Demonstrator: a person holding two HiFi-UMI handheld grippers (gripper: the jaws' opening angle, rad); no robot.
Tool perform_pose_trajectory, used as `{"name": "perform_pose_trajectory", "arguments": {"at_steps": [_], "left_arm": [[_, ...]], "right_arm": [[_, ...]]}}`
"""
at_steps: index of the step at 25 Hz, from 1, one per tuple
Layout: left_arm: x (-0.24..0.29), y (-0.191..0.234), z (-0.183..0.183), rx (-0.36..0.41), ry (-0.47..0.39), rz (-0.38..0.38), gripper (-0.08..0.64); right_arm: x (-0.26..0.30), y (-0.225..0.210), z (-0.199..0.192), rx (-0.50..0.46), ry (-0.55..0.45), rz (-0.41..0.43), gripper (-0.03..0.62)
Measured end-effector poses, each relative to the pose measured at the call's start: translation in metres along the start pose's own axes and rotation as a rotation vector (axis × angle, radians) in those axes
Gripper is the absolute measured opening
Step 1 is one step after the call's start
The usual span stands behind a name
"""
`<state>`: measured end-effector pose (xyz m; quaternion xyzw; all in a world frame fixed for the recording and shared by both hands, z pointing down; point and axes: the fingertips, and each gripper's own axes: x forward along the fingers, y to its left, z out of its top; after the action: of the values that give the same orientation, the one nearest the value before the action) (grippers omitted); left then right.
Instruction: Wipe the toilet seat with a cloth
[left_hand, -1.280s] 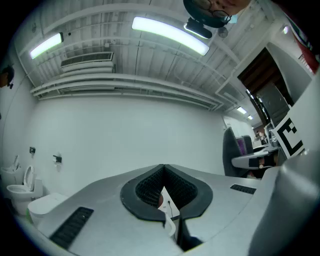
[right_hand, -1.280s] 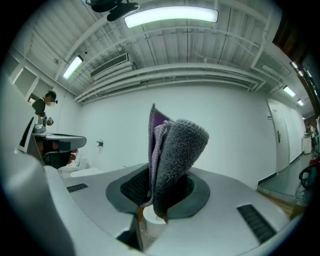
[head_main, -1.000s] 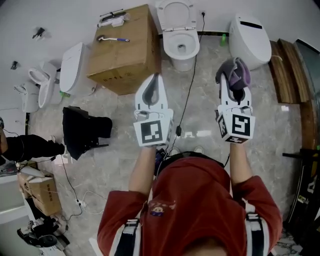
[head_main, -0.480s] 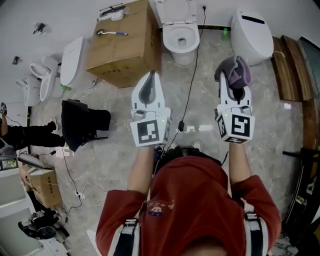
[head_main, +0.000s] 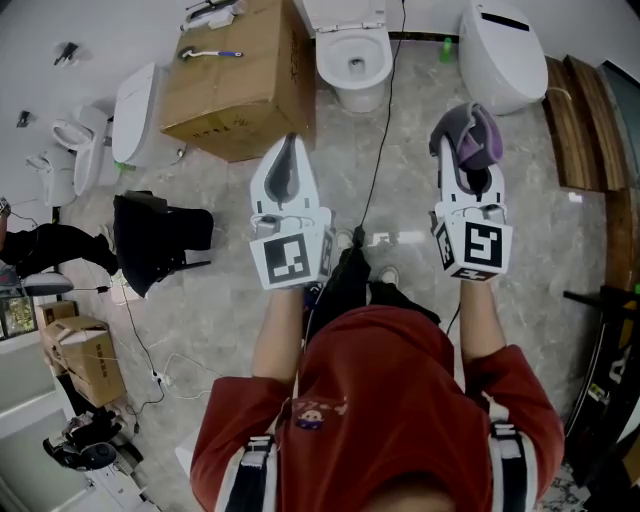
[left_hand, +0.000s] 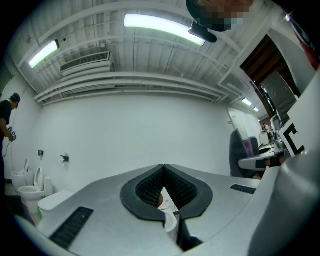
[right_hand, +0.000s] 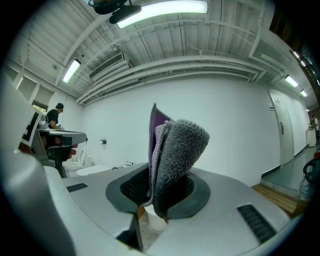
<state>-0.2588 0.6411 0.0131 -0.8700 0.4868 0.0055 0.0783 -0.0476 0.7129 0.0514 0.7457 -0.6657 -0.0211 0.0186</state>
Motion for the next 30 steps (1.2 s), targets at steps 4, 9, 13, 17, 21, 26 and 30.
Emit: {"name": "perform_pose_trajectory", "arguments": {"at_steps": [4,9,13,17,21,26,30], "left_arm": [[0.025,0.011,-0.006,-0.018,-0.054,-0.013,0.012],[0.073,0.046,-0.020,-0.059,-0.056,-0.007,0.012],[0.124,0.080,-0.019,-0.076,-0.102,-0.027,0.012],[0.169,0.121,-0.023,-0.083,-0.114,-0.042,0.012],[0.203,0.149,-0.024,-0.102,-0.136,-0.049,0.012],[0.242,0.163,-0.032,-0.119,-0.134,-0.050,0.012],[0.280,0.158,-0.043,-0.116,-0.117,-0.057,0.012]], "right_arm": [[0.024,0.003,-0.004,-0.023,0.003,0.000,0.083],[0.084,0.017,-0.004,-0.051,0.011,0.004,0.083],[0.147,0.036,0.006,-0.068,0.013,0.015,0.083],[0.204,0.061,0.015,-0.077,0.008,0.019,0.083],[0.245,0.075,0.020,-0.096,-0.002,0.010,0.083],[0.287,0.075,0.015,-0.100,0.013,0.006,0.083],[0.320,0.058,0.003,-0.096,0.027,0.004,0.083]]}}
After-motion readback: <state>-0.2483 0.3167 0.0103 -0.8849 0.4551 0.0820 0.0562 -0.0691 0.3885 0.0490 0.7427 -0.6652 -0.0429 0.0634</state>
